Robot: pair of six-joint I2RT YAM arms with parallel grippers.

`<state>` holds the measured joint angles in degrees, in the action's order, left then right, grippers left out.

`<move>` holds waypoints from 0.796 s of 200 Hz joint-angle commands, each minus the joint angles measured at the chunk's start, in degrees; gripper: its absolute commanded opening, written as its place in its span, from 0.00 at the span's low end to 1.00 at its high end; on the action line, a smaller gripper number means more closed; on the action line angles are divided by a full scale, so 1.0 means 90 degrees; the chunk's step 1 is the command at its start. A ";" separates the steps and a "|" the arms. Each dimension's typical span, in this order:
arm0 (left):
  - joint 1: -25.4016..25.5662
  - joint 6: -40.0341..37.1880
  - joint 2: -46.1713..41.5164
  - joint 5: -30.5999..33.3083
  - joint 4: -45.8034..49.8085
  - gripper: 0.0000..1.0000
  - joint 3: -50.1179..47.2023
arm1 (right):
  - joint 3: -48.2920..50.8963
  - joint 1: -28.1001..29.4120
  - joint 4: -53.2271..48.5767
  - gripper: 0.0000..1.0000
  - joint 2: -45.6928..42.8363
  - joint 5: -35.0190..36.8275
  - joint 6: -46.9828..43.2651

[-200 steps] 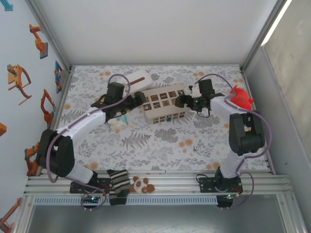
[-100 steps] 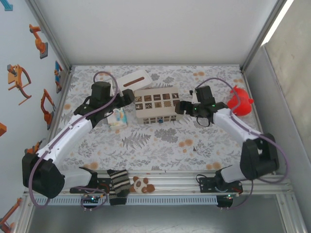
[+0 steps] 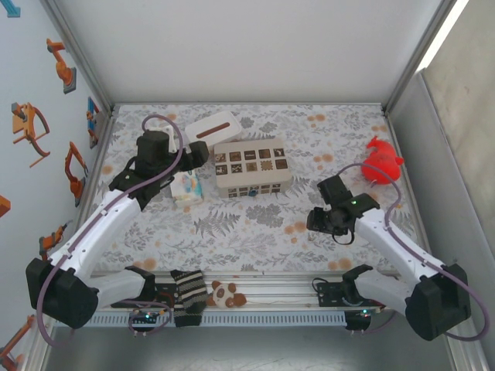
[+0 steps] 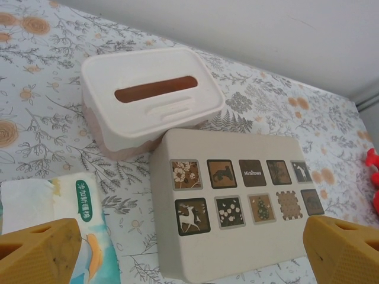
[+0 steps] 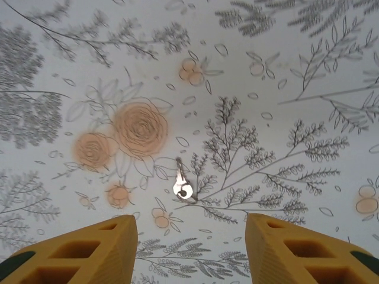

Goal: Unlock a padlock with a key

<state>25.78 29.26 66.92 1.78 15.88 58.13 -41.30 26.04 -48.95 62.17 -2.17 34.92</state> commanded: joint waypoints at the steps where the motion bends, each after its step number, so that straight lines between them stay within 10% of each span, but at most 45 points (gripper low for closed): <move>1: -0.0033 -0.0172 -0.0160 0.0117 0.0031 0.96 -0.0138 | 0.0030 0.0212 -0.0107 0.48 0.0408 0.0297 0.0206; 159: -0.0058 -0.0244 -0.0199 0.0366 0.0313 0.96 -0.0014 | -0.0275 0.0719 0.0509 0.32 0.2295 0.0459 -0.0184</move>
<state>25.67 28.56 66.02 4.14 17.80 56.84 -41.93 32.08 -44.23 81.60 0.10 34.26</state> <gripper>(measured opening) 0.961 0.324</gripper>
